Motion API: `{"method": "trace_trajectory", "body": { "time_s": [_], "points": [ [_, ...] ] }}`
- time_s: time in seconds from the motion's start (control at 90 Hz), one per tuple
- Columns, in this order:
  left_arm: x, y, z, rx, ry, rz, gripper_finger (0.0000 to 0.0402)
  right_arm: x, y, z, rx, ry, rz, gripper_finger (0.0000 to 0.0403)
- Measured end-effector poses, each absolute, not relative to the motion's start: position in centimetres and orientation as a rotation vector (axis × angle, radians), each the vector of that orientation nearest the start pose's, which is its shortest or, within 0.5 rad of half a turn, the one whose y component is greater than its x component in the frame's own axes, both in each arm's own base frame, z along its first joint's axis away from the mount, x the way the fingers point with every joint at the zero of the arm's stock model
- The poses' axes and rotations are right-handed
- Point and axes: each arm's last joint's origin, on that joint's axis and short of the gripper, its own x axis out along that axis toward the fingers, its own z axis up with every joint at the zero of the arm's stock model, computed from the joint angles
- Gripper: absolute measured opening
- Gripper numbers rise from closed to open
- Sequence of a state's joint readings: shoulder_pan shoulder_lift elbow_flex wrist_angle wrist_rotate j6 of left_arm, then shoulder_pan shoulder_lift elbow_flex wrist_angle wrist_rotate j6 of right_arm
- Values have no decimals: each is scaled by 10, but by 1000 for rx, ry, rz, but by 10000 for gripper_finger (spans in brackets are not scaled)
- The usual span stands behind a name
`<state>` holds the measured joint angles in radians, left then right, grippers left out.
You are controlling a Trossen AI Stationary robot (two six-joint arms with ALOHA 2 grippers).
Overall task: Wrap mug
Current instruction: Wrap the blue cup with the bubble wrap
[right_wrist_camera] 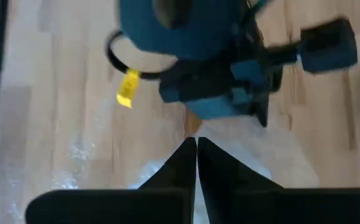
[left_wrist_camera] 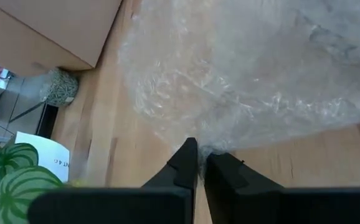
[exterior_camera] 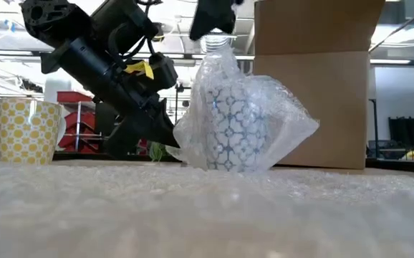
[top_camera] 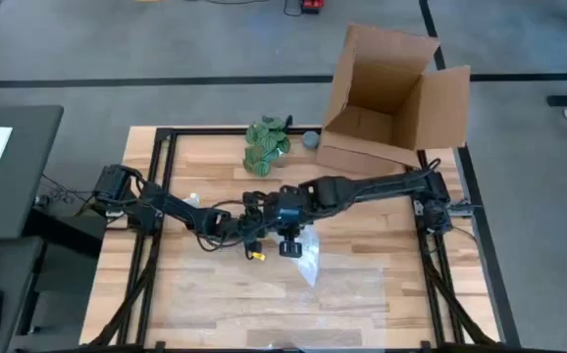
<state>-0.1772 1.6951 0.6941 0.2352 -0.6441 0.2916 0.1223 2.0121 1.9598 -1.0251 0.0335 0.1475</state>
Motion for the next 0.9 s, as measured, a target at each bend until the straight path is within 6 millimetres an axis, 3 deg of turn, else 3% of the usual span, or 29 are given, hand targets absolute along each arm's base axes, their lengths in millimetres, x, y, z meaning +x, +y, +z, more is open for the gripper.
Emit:
{"method": "trace_trajectory", "body": {
  "time_s": [0.244,0.467,0.644,0.9],
  "points": [
    [299,-36,129,594,777,357,0,410,58,245,92,1284,-50,0],
    [301,-35,131,608,750,407,0,404,66,206,135,1284,-11,0],
    [304,-38,136,631,706,403,0,405,59,187,154,1233,-21,0],
    [310,-42,145,626,600,409,0,404,52,181,164,1230,-24,0]
  ]
}}
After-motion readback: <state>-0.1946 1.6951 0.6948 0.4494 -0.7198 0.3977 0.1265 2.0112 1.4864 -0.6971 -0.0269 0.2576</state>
